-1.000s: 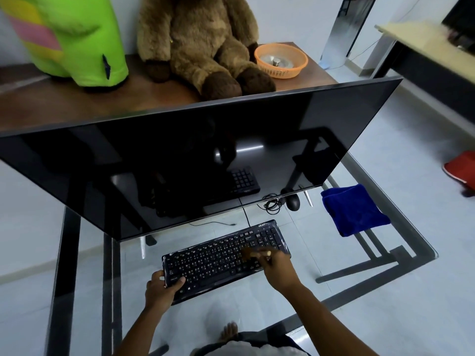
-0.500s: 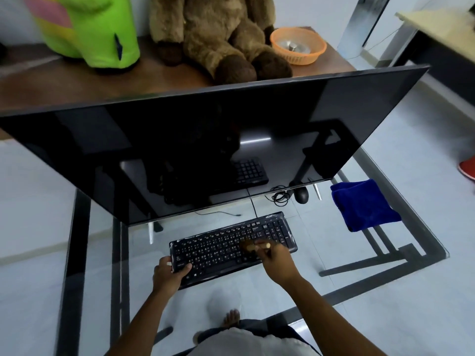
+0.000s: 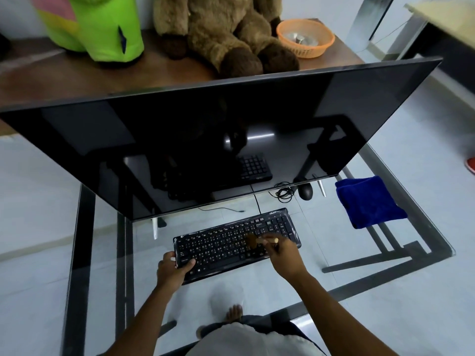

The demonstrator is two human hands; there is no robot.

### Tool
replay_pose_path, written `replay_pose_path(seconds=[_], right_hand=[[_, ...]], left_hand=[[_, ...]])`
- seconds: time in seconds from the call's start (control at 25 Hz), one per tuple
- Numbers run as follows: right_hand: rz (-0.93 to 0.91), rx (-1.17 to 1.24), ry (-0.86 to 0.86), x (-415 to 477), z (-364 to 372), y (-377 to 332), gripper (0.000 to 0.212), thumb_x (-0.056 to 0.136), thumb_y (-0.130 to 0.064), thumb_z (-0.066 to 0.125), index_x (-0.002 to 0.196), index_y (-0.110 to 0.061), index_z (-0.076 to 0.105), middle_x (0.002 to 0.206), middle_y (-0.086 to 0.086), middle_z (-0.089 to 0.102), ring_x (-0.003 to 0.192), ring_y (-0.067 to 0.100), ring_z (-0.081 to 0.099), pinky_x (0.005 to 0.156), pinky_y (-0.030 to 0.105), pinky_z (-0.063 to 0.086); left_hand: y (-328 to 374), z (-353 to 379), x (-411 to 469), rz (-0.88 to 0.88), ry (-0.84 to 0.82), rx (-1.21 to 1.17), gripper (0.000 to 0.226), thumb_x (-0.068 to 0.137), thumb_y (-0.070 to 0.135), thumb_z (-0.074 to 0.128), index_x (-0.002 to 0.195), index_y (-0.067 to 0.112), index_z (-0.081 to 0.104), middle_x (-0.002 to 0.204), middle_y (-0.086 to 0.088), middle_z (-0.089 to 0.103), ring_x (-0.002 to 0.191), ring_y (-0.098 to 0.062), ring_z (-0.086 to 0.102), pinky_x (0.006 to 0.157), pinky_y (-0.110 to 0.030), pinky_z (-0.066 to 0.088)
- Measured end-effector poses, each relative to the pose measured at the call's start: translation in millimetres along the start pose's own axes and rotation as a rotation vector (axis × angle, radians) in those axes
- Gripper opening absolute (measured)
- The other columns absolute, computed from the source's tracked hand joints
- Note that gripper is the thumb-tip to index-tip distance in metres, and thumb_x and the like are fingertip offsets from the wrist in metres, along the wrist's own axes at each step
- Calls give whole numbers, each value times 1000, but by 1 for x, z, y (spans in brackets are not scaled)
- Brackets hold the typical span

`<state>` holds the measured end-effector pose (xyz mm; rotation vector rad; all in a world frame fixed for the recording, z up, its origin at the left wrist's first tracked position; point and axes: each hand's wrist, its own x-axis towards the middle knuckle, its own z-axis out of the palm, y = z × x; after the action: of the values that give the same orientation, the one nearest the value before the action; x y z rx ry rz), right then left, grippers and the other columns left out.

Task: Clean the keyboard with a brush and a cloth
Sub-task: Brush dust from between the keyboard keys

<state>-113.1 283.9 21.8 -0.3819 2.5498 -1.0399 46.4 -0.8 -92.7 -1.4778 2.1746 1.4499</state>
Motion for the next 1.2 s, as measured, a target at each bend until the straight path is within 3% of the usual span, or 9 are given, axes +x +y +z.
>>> replay_pose_path(seconds=[0.12, 0.32, 0.56, 0.72, 0.92, 1.08, 1.2], right_hand=[[129, 34, 174, 2, -15, 12, 15, 93, -15, 59, 103, -13, 70, 73, -2, 66, 62, 13, 59, 54, 20, 42], [119, 12, 129, -2, -31, 30, 17, 94, -19, 60, 107, -14, 70, 82, -4, 68, 73, 14, 64, 57, 8, 40], [110, 31, 123, -2, -36, 37, 16, 94, -19, 60, 106, -14, 69, 73, -8, 64, 66, 6, 61, 56, 7, 39], [103, 27, 135, 1, -36, 41, 15, 94, -19, 60, 105, -16, 69, 73, -6, 66, 61, 1, 57, 54, 11, 37], [60, 51, 130, 9, -36, 42, 18, 94, -21, 60, 109, -16, 68, 84, -1, 70, 70, 8, 62, 59, 14, 42], [62, 104, 140, 22, -39, 37, 18, 94, -20, 60, 108, -17, 69, 83, -2, 70, 72, 10, 64, 60, 8, 42], [36, 96, 132, 28, -38, 31, 17, 94, -19, 60, 108, -19, 70, 86, -1, 72, 77, 11, 66, 61, 5, 43]], left_hand=[[1, 0, -2, -9, 2, 9, 70, 60, 49, 85, 113, 20, 49, 111, -15, 61, 92, -30, 63, 77, -45, 58], [6, 0, -5, -15, 12, 22, 71, 63, 45, 84, 117, 16, 49, 113, -16, 60, 97, -33, 62, 78, -45, 57], [6, 0, -8, -31, 26, 34, 74, 63, 47, 84, 119, 16, 49, 114, -17, 60, 99, -34, 61, 82, -48, 56], [15, 0, -12, -62, 22, -7, 66, 60, 47, 85, 109, 21, 50, 113, -14, 61, 97, -31, 62, 83, -47, 56], [25, 7, -18, -95, 85, 67, 99, 39, 81, 73, 114, 20, 52, 112, -11, 60, 104, -32, 59, 84, -45, 55], [36, 12, -26, -110, 123, 161, 99, 53, 64, 81, 128, 10, 45, 125, -22, 50, 118, -41, 48, 95, -50, 47], [38, 12, -26, -109, 126, 176, 98, 54, 61, 82, 128, 8, 45, 125, -24, 50, 117, -42, 48, 96, -51, 46]])
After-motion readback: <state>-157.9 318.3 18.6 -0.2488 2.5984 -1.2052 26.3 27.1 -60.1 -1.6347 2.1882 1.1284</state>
